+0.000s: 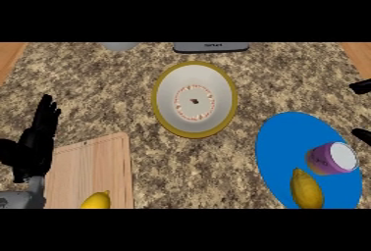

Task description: Pick the can from the plate and place it in the bowl

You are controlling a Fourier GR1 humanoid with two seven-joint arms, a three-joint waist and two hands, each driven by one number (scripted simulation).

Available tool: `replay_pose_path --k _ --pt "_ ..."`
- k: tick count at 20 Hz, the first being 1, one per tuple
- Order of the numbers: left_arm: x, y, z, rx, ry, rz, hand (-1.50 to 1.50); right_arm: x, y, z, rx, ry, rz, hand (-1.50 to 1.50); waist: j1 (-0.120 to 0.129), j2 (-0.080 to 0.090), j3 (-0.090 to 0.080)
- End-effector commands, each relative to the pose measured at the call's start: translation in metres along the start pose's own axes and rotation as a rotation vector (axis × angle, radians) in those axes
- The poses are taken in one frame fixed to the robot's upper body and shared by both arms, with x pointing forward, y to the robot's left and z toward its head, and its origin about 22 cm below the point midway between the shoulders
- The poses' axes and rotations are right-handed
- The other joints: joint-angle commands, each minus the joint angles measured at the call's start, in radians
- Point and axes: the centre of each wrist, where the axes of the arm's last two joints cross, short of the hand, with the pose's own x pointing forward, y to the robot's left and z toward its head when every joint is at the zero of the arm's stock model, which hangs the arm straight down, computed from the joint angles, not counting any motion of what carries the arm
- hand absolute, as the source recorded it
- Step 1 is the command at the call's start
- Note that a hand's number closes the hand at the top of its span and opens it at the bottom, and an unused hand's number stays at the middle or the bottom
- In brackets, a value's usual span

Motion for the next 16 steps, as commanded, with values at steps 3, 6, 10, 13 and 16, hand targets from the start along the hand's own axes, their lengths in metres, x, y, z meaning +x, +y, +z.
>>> replay_pose_path --k 3,6,10,13,16 --pt "0.023 0.013 -0.006 -0.027 -0.02 -0.078 0.0 -0.037 -0.033 0.081 -0.01 0.004 0.194 -1.5 -0.032 -0.001 0.004" --pt "0.026 0.021 -0.017 -0.052 -0.012 -0.07 0.0 -0.057 -0.046 0.117 0.06 -0.024 0.242 -1.5 -0.01 0.007 0.002" --pt "0.055 0.002 -0.019 -0.103 -0.044 -0.065 0.0 -0.062 -0.05 0.151 -0.005 0.022 0.266 -1.5 0.024 0.008 0.0" --pt "0.038 -0.003 -0.013 -0.097 -0.029 -0.073 0.0 -0.041 -0.088 0.153 -0.004 0.038 0.261 -1.5 0.027 0.009 -0.001" --pt "0.039 -0.01 -0.001 -0.122 -0.027 -0.066 0.0 -0.018 -0.091 0.114 0.012 0.039 0.304 -1.5 0.042 0.01 -0.001"
